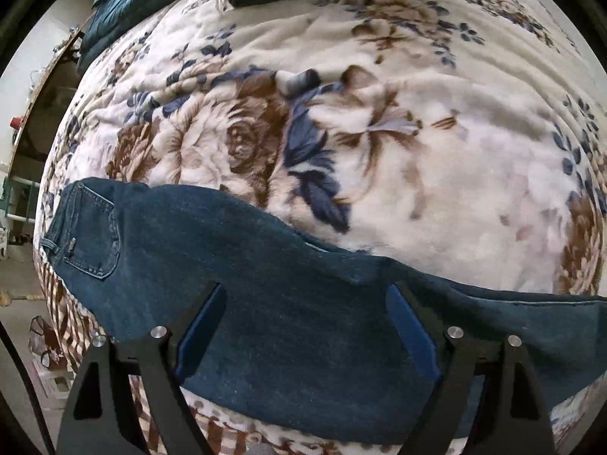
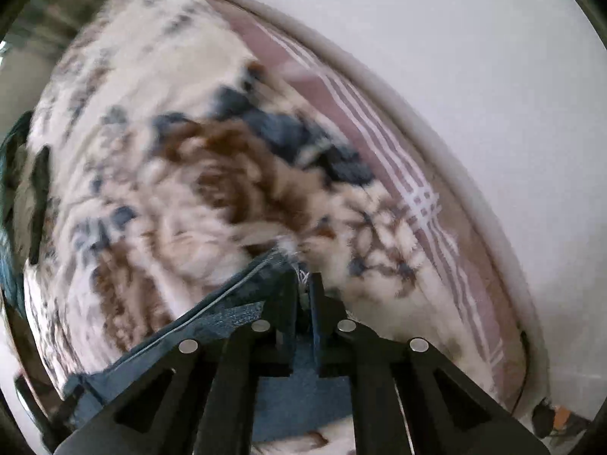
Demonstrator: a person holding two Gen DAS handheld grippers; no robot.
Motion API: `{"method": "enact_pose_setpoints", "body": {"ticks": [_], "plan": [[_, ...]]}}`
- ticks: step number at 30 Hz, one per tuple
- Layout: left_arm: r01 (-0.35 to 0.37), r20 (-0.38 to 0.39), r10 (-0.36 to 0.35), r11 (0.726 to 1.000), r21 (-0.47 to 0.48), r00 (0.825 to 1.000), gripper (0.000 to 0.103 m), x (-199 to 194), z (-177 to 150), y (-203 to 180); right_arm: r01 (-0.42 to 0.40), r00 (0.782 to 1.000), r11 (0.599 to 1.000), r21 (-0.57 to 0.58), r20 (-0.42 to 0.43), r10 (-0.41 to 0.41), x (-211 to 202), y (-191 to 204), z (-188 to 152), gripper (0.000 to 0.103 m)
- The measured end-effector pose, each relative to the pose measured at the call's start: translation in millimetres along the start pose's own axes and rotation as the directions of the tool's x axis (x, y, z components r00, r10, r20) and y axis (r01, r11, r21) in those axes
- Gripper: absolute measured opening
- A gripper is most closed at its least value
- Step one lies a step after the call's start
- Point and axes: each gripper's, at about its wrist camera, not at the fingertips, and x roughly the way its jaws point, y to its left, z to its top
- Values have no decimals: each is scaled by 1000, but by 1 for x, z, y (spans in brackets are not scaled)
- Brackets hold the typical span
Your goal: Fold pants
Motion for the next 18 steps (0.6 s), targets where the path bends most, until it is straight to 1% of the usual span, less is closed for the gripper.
{"method": "enact_pose_setpoints", "body": {"ticks": [2, 3, 5, 6, 7, 8, 9, 10, 11, 12, 13, 14, 15, 16, 18], "plan": [[-12, 14, 12, 1000, 7, 1000, 86, -4, -1, -2, -32, 998, 998, -53, 57, 35, -21, 11, -6, 5], [-17, 19, 17, 1000, 9, 1000, 86, -5, -1, -3, -39, 993, 994, -104, 103, 50, -36, 21, -10, 4], [-23, 16, 23, 1000, 10, 1000, 86, -5, -3, -3, -55, 983, 984, -170, 162, 83, -52, 31, -13, 3], [-24, 12, 24, 1000, 7, 1000, 86, -4, -3, -3, -36, 981, 981, -192, 180, 72, -55, 38, -16, 3], [-21, 1, 21, 1000, 0, 1000, 86, -2, -4, -3, 27, 980, 976, -215, 199, 16, -55, 38, -16, 3], [-19, -7, 18, 1000, -6, 1000, 86, -1, -4, -3, 71, 984, 975, -212, 177, -33, -47, 38, -12, 4], [-16, -12, 16, 1000, -10, 1000, 86, 1, -4, -3, 67, 996, 986, -155, 66, -57, -28, 25, -2, 4], [-13, -15, 13, 1000, -13, 1000, 86, 1, -5, -4, 25, 1000, 996, -81, -12, -26, -16, 11, 4, 5], [-8, -17, 8, 1000, -16, 1000, 86, 1, -5, -4, -42, 997, 999, 6, -67, 43, -5, -4, 9, 5], [-3, -18, 3, 1000, -17, 1000, 86, 1, -6, -5, -73, 994, 996, 54, -81, 77, -3, -16, 10, 5], [-1, -17, 1, 1000, -17, 1000, 86, 1, -7, -6, -80, 993, 994, 71, -87, 86, 1, -20, 12, 11], [0, -16, -1, 1000, -16, 1000, 86, 1, -8, -7, -66, 991, 996, 56, -111, 72, 7, -21, 15, 18], [3, -16, -3, 1000, -14, 1000, 86, 1, -8, -9, -42, 991, 998, 44, -127, 47, 11, -20, 14, 33], [3, -17, -3, 1000, -10, 1000, 86, 2, -9, -11, -35, 990, 999, 37, -135, 39, 13, -19, 11, 38], [10, -23, -10, 1000, -6, 1000, 86, 3, -11, -14, -34, 986, 999, -1, -165, 34, 23, -11, 6, 38]]}}
